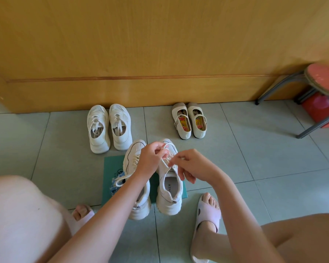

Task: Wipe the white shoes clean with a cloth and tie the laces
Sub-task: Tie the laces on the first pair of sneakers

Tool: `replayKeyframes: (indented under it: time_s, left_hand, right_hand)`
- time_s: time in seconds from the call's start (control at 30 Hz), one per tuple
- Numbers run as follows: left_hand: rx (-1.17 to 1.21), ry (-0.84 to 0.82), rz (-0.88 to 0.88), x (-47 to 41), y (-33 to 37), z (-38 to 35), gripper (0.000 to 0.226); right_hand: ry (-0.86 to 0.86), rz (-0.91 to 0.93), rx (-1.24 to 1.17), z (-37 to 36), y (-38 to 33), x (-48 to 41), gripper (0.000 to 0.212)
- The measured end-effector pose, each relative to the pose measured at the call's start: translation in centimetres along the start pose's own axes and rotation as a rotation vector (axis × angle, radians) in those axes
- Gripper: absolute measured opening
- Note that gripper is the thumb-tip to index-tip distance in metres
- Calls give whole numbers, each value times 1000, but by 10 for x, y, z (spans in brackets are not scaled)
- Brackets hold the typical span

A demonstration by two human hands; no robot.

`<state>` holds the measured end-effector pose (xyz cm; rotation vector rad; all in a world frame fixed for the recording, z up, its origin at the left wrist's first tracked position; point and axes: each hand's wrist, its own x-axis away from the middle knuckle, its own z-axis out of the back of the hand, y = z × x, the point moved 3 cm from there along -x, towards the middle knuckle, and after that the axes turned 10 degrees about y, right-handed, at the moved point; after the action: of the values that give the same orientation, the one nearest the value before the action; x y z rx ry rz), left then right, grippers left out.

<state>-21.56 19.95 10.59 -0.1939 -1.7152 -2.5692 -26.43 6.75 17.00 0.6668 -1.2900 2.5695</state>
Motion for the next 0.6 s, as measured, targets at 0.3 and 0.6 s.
replayKeyframes:
  time_s: [0.3, 0.6]
  left_hand:
    - [-81, -43, 2, -3, -4, -2, 23]
    - [-94, -26, -8, 0, -1, 0, 18]
  right_hand:
    - [-4, -32, 385, -11, 25, -14, 28]
    - [419, -29, 12, -24, 43, -33, 34]
